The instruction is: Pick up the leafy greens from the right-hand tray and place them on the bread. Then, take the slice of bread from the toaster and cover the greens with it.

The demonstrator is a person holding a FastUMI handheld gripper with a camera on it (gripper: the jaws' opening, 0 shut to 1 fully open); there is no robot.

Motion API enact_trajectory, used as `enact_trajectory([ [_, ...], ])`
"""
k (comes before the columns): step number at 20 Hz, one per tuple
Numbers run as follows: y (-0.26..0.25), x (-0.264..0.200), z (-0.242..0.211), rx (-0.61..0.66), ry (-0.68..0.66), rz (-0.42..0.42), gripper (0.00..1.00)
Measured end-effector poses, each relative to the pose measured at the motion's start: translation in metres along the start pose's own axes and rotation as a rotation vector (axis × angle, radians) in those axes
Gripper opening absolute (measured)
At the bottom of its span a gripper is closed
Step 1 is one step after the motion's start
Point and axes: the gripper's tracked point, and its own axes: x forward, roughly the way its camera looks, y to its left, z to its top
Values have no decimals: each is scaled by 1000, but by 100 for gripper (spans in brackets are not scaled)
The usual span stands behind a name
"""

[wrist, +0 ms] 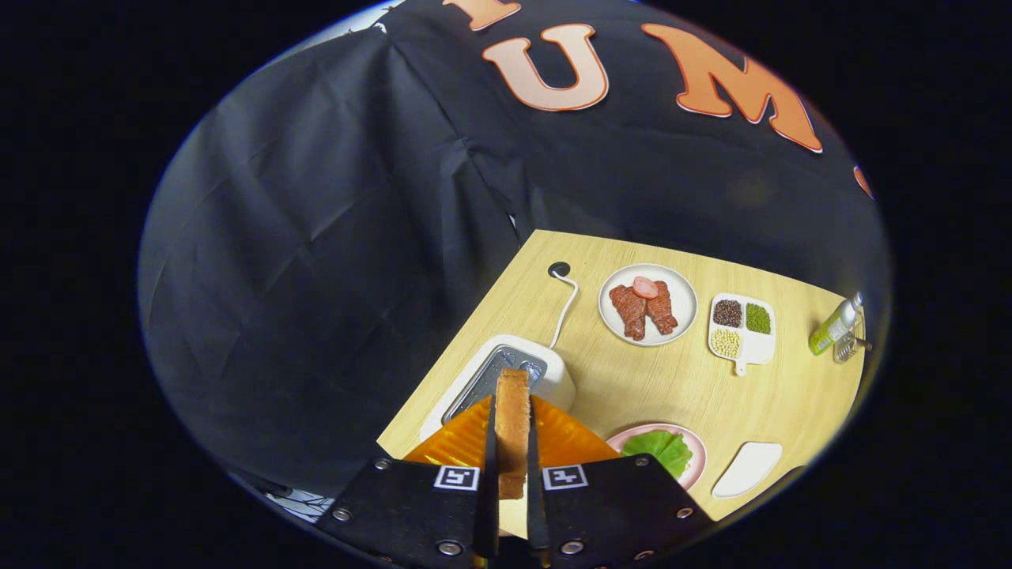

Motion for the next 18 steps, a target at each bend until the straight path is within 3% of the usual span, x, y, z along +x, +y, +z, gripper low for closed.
enact_trajectory([
  [18, -86, -28, -70, 238, -162, 231, 15],
])
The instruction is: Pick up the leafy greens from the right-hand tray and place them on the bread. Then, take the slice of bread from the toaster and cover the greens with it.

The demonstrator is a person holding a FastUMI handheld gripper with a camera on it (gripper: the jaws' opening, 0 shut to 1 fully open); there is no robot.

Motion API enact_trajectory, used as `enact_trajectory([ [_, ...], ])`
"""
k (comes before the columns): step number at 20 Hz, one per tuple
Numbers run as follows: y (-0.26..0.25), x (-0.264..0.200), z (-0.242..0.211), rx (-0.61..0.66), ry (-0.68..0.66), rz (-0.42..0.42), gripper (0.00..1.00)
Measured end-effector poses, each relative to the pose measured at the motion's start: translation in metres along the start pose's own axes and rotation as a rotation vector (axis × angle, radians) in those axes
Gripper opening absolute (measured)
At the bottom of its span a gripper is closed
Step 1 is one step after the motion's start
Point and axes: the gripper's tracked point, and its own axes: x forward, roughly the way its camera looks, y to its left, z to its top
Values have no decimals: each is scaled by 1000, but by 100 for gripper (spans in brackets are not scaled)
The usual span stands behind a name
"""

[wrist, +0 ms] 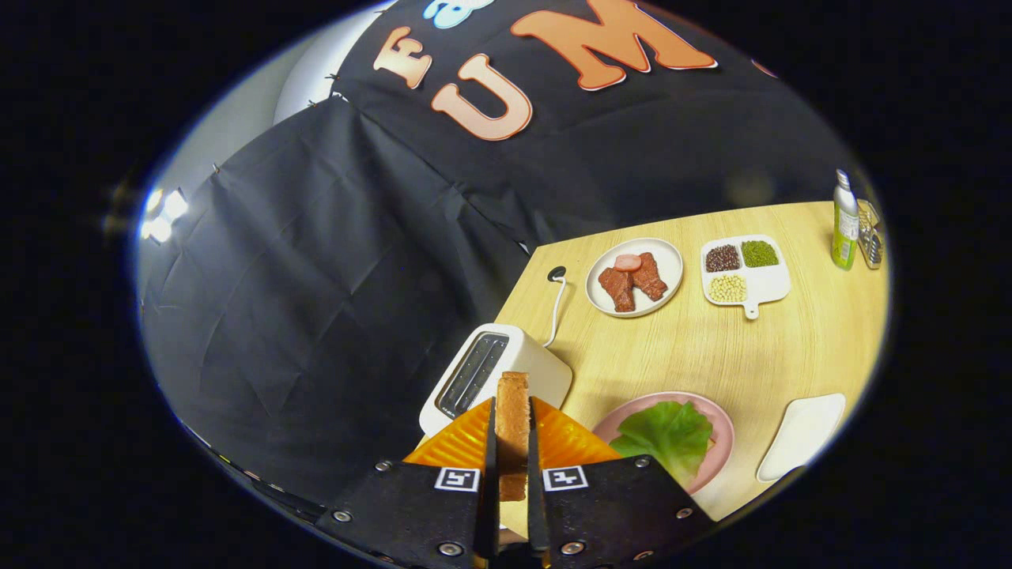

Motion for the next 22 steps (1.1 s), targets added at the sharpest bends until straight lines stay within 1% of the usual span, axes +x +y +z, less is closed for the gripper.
enact_trajectory([
  [8, -51, 9, -34, 144, 19, 52, 15],
  [12, -73, 7, -36, 200, -20, 90, 15],
  [15, -90, 7, -40, 235, -35, 96, 15],
  [19, -109, 15, -53, 276, -25, 116, 15],
  [22, -126, 26, -68, 312, -5, 113, 15],
])
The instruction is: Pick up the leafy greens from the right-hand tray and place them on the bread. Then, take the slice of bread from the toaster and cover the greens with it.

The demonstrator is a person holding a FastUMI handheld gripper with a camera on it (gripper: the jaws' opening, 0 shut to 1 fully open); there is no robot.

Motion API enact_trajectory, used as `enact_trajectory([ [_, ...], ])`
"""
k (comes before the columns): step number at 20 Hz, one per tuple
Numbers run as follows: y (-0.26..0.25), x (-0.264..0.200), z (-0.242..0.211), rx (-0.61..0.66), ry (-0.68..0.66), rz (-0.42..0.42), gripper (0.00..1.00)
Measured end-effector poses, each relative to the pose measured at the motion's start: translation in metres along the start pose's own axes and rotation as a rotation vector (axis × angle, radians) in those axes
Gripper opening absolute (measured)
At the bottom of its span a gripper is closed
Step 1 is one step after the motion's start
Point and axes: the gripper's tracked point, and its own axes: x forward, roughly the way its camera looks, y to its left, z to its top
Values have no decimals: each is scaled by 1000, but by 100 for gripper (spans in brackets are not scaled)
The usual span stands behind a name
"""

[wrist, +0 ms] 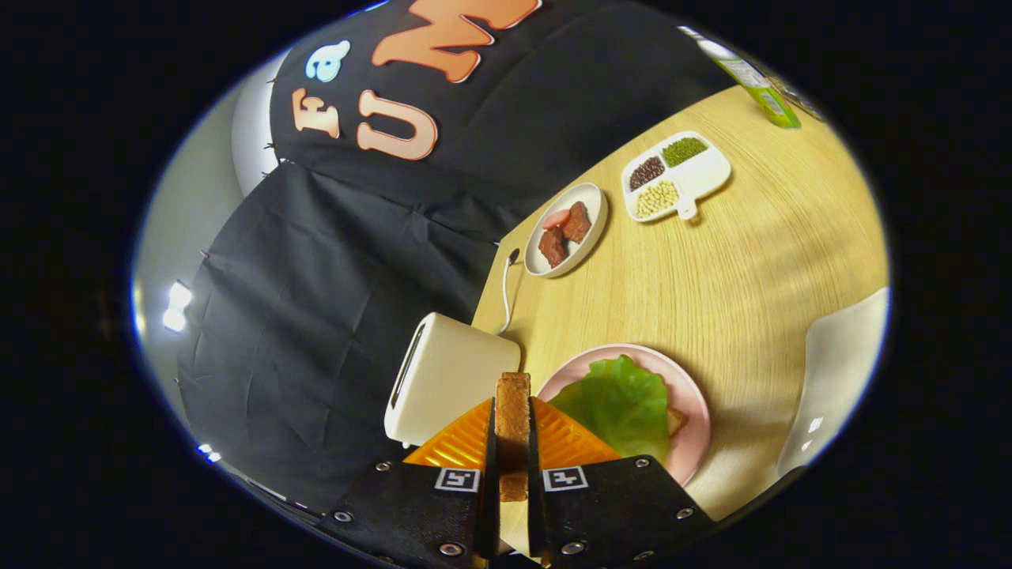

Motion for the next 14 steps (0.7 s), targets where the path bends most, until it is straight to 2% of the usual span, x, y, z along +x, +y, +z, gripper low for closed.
enact_trajectory([
  [10, -41, 9, -4, 36, -22, -40, 15],
  [13, -43, 7, -1, 27, -37, -51, 20],
  [14, -44, 6, 1, 27, -43, -51, 25],
])
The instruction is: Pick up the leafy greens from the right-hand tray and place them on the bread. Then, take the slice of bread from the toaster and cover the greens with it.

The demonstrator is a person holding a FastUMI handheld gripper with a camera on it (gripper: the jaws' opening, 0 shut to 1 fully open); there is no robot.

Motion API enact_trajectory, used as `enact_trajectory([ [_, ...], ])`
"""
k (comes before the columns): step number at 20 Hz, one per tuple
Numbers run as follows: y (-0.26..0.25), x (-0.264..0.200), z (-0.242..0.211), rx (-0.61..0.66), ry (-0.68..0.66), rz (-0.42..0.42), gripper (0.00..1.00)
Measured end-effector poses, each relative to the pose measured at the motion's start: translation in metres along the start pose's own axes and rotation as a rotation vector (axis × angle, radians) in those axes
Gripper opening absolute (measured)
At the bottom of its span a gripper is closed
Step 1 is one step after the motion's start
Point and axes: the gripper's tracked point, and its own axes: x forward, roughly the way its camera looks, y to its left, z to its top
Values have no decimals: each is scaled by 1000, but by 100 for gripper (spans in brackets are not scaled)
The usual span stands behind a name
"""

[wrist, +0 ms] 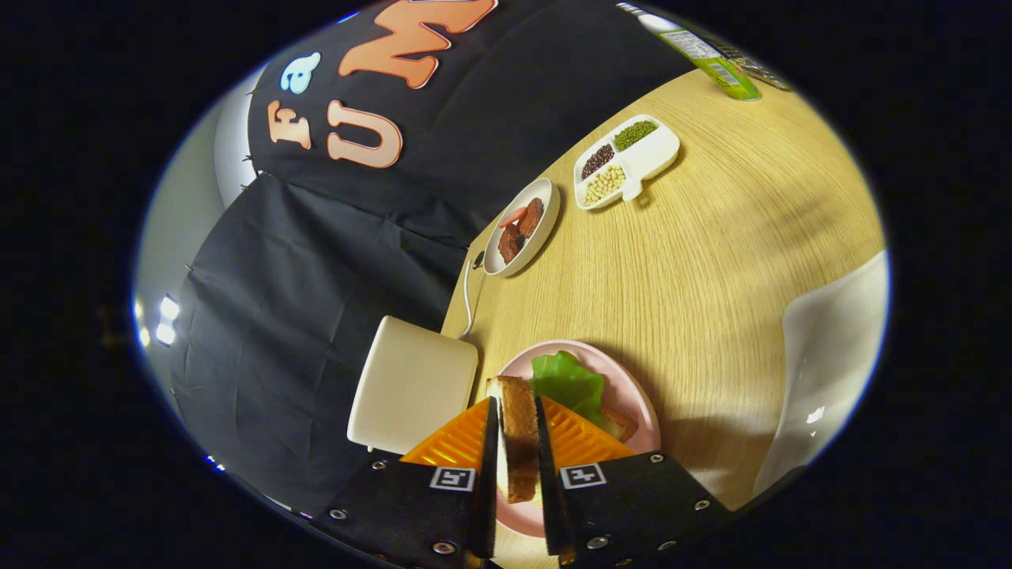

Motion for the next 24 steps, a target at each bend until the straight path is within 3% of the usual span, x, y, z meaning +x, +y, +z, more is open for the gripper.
enact_trajectory([
  [4, -6, -6, 26, -30, -99, -46, 43],
  [9, 3, -30, 52, -127, -203, -87, 50],
  [13, 25, -54, 77, -309, -329, -135, 57],
  [18, 67, -89, 102, -551, -488, -196, 76],
  [24, 113, -126, 114, -702, -640, -223, 86],
])
